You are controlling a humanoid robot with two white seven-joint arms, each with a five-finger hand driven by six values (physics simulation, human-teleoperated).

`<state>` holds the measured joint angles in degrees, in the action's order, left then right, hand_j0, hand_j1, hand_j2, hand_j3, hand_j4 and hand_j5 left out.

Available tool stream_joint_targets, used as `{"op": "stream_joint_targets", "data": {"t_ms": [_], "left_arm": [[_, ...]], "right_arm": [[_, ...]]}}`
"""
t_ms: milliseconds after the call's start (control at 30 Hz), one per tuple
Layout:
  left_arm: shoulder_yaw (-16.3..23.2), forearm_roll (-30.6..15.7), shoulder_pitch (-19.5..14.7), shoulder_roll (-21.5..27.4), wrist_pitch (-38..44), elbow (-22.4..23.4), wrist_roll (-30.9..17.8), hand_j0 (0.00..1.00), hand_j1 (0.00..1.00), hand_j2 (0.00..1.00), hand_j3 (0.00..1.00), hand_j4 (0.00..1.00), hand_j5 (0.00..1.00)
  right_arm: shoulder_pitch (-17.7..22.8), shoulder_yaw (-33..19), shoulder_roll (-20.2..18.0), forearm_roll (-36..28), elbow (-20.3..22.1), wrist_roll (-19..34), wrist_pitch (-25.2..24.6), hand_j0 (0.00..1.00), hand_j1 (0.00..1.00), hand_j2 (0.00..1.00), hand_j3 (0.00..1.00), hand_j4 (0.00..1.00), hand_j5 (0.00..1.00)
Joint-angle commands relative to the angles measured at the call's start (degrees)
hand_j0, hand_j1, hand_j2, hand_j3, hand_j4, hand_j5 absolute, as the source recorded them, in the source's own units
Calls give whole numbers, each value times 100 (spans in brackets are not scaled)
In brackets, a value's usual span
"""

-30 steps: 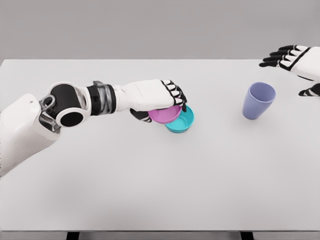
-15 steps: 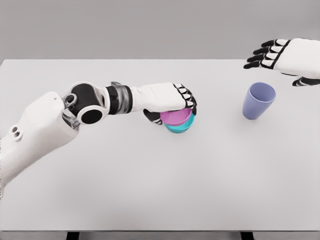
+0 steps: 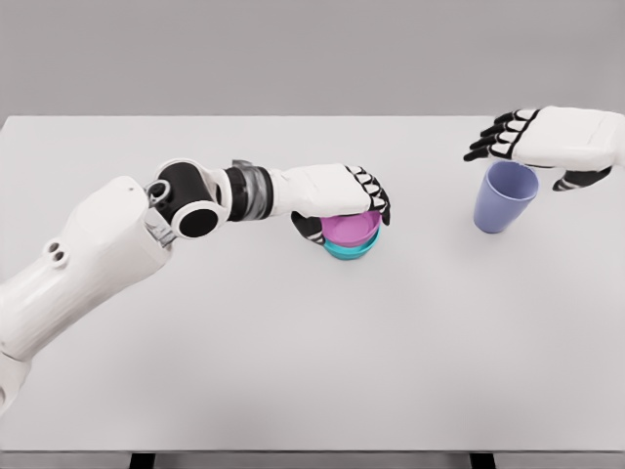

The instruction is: Stacking bowl and cup with both arms

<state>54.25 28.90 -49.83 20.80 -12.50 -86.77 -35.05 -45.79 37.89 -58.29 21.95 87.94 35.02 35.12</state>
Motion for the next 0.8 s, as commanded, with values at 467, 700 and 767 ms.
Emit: {"op": "stream_joint_targets", "data": {"t_ms": [467,700,767], "left_arm": [[15,-16,0,-6,2,134,5,74,74,74,74,74,74],[6,-16,0,3,2,134,5,100,100,100,100,100,100],[6,-24,9,12,2,125,5,100,100,100,100,100,100]], "right_arm": [[-167,649,292,63,-673,-2,-12,100,100,100,100,100,100],[-413,860,424,116,-963,-2,-12,100,100,100,100,100,100],[-422,860,424,125,-1024,-2,-12,100,100,100,100,100,100]]}}
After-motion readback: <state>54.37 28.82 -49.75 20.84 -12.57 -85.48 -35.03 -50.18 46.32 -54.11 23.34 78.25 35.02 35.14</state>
